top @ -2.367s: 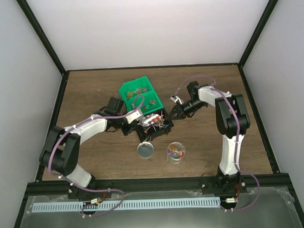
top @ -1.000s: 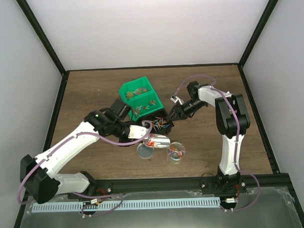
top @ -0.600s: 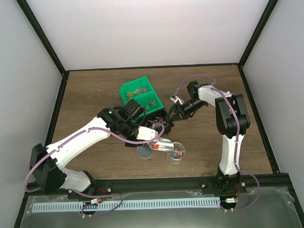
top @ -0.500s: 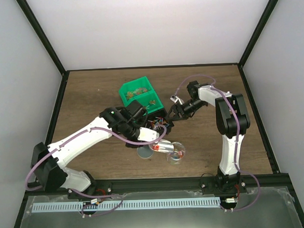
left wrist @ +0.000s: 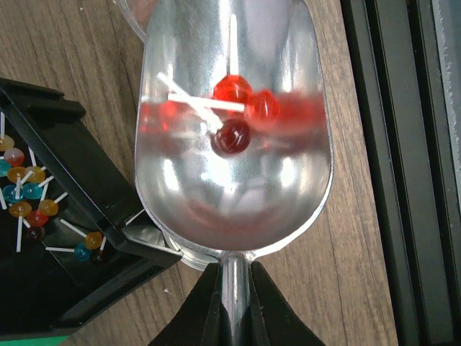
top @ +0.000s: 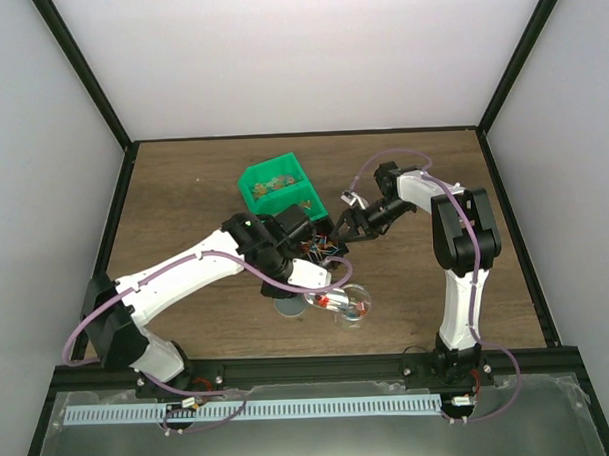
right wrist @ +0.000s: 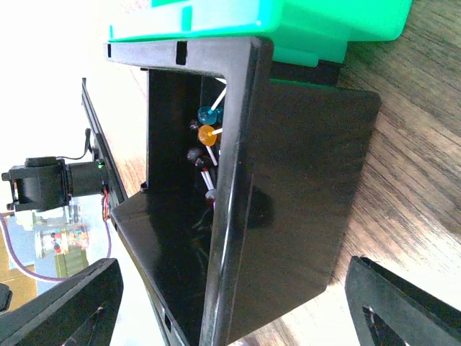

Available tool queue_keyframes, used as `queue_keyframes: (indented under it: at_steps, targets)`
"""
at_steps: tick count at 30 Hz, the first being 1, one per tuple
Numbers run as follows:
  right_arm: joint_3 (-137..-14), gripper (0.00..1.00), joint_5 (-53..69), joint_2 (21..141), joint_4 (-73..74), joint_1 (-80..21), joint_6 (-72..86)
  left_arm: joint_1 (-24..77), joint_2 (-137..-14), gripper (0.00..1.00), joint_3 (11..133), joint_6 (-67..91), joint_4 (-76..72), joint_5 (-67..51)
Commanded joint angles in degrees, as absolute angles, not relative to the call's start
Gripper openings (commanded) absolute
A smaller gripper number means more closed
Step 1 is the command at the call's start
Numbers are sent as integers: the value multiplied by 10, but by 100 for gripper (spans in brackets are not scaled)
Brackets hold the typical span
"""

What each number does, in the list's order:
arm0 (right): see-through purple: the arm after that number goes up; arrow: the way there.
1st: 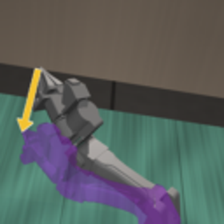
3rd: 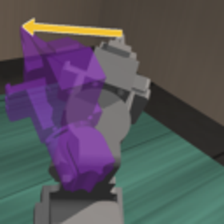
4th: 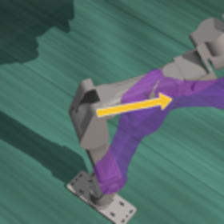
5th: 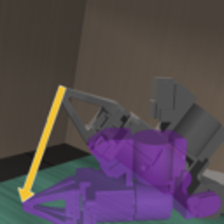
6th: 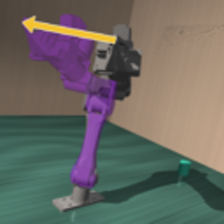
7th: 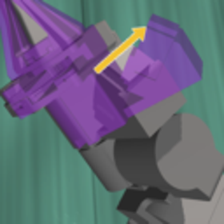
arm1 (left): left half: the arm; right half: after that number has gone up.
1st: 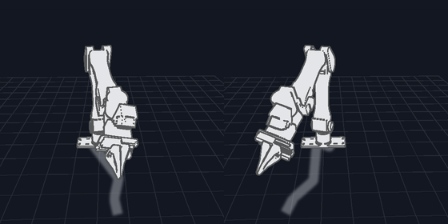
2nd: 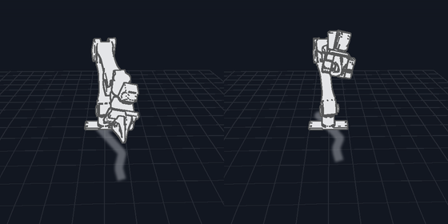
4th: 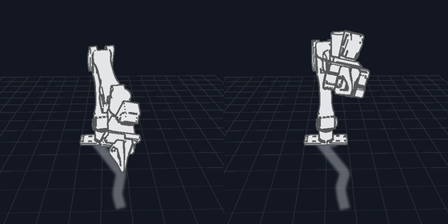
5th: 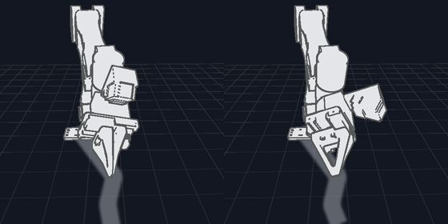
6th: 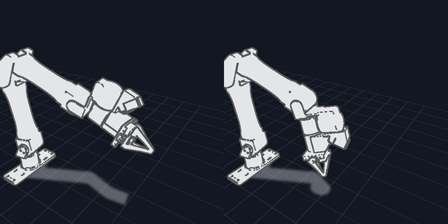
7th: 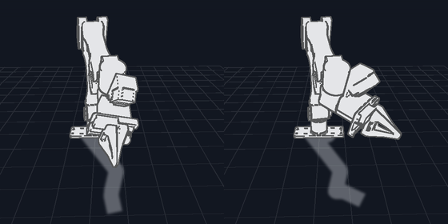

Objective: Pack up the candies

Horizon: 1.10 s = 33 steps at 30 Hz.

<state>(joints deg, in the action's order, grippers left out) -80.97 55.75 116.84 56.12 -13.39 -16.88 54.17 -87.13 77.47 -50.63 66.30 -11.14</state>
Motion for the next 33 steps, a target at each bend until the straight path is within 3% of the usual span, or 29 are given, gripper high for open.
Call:
queue_keyframes:
  at_steps: [1,18,26,33]
  targets:
    - [-827,88,570,1163,563,-137,-172,553,-884,4,803,-495,685,-90]
    - [-832,89,577,1163,563,-137,-172,554,-901,4,837,-472,712,-76]
    - [-832,83,577,1158,562,-137,-168,449,-889,4,911,-454,738,-94]
    - [-831,79,570,1152,558,-138,-162,389,-884,4,895,-352,752,-42]
